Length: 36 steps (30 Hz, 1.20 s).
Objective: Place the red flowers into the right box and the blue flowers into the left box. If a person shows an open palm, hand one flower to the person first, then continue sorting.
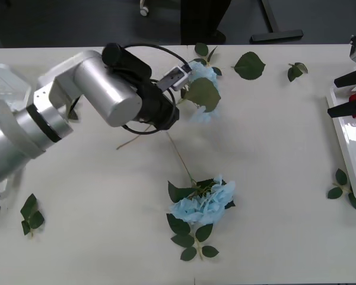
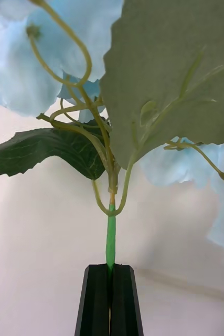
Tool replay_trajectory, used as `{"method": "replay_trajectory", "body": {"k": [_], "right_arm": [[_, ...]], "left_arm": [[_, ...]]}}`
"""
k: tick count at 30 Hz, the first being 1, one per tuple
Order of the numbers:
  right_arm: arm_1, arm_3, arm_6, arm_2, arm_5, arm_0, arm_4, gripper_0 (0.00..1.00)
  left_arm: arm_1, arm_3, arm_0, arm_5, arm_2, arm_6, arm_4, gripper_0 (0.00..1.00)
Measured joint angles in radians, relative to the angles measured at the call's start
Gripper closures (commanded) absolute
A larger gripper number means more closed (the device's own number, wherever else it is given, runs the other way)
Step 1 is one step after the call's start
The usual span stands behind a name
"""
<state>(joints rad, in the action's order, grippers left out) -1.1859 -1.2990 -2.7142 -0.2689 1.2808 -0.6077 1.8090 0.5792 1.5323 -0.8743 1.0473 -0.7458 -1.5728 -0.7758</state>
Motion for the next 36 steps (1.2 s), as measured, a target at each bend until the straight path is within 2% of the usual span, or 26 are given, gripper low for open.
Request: {"method": "replay_trajectory", "body": {"k": [3, 8, 16, 20, 29, 36], "right_arm": [[-0.002, 0.000, 0.000, 0.000, 0.010, 0.000, 0.021, 0.09], [-0.004, -0.003, 0.000, 0.000, 0.012, 0.002, 0.029, 0.09], [-0.005, -0.017, 0.000, 0.000, 0.018, 0.003, 0.050, 0.09], [-0.005, -0.022, 0.000, 0.000, 0.018, 0.004, 0.050, 0.09], [-0.005, -0.045, 0.000, 0.000, 0.018, 0.004, 0.055, 0.09], [-0.005, -0.088, 0.000, 0.000, 0.019, 0.005, 0.072, 0.09]], "left_arm": [[0.064, 0.090, 0.008, 0.153, 0.106, 0.000, -0.048, 1.00], [0.120, 0.204, 0.086, 0.369, 0.432, 0.000, -0.119, 1.00], [0.227, 0.335, 0.305, 0.646, 0.917, 0.000, -0.171, 1.00], [0.266, 0.362, 0.425, 0.727, 1.112, -0.019, -0.176, 1.00], [0.349, 0.344, 0.600, 0.772, 1.306, -0.292, -0.093, 1.00], [0.385, 0.220, 0.648, 0.738, 1.341, -0.339, 0.095, 1.00]]}}
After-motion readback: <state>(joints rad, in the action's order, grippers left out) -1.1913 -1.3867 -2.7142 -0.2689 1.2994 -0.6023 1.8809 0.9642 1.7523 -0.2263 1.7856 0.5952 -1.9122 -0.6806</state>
